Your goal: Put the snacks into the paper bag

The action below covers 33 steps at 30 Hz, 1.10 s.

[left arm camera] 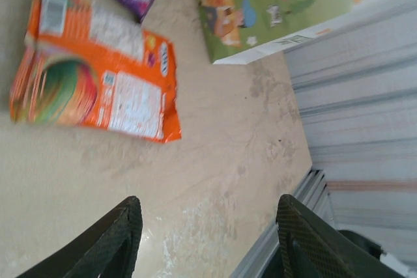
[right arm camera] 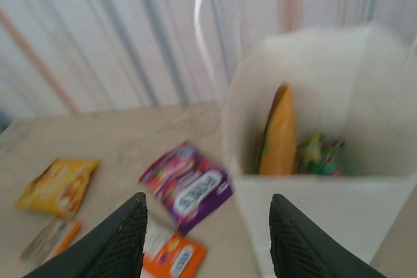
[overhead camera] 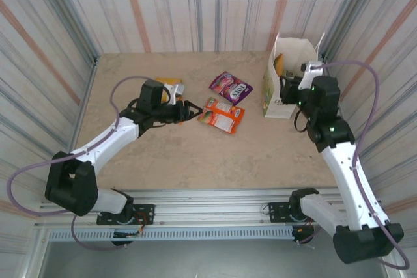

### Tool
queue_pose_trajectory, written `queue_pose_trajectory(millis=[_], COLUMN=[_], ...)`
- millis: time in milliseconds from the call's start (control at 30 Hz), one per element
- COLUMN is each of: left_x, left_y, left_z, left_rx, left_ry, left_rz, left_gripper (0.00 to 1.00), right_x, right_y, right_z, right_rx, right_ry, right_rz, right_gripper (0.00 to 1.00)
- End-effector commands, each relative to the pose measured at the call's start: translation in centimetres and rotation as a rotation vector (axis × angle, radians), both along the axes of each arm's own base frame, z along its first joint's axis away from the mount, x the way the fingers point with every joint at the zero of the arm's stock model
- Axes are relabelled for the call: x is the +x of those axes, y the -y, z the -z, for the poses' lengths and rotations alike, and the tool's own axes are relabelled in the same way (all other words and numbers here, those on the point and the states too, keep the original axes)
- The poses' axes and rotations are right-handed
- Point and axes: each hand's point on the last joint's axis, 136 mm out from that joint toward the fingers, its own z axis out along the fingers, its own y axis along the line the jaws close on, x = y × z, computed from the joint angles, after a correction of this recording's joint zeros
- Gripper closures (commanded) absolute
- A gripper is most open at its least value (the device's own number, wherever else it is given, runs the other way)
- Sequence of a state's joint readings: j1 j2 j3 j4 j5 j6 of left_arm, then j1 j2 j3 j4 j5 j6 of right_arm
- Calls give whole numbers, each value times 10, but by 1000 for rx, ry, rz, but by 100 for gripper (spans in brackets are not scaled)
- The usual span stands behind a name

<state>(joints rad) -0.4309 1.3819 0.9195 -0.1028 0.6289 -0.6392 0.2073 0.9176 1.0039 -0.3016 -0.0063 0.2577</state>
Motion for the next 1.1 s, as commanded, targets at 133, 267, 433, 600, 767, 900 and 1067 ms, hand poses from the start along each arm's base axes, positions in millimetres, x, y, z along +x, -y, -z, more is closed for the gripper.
queue_pose_trajectory(millis=[133, 267, 433, 600, 767, 900, 1067], left_x=[9, 23, 45, 64, 82, 92, 104], left_y=[-8, -13, -12, 4, 14, 15, 14], left_z=[35, 45, 56, 73, 90, 102, 116], left_rx=[-120, -72, 4, 42, 107, 164, 209], left_ry=[-155, -142, -157, -205, -225, -248, -260], left_rz=[-194, -224, -183, -72, 8, 50, 68], left_gripper=[42, 42, 41, 41, 41, 40, 40], right_x=[-40, -52, -63, -68, -61, -49, -35], right_y=[-38, -61, -88, -111, -131, -140, -161], right_z=[67, 90, 115, 143, 171, 186, 206], right_rx=[127, 147, 183, 110, 30, -74, -170], right_ry=[-154, -223, -325, -377, -436, -459, -491], right_rz=[-98, -152, -182, -196, -229, -250, -337], right_gripper=[48, 48, 46, 46, 44, 43, 40])
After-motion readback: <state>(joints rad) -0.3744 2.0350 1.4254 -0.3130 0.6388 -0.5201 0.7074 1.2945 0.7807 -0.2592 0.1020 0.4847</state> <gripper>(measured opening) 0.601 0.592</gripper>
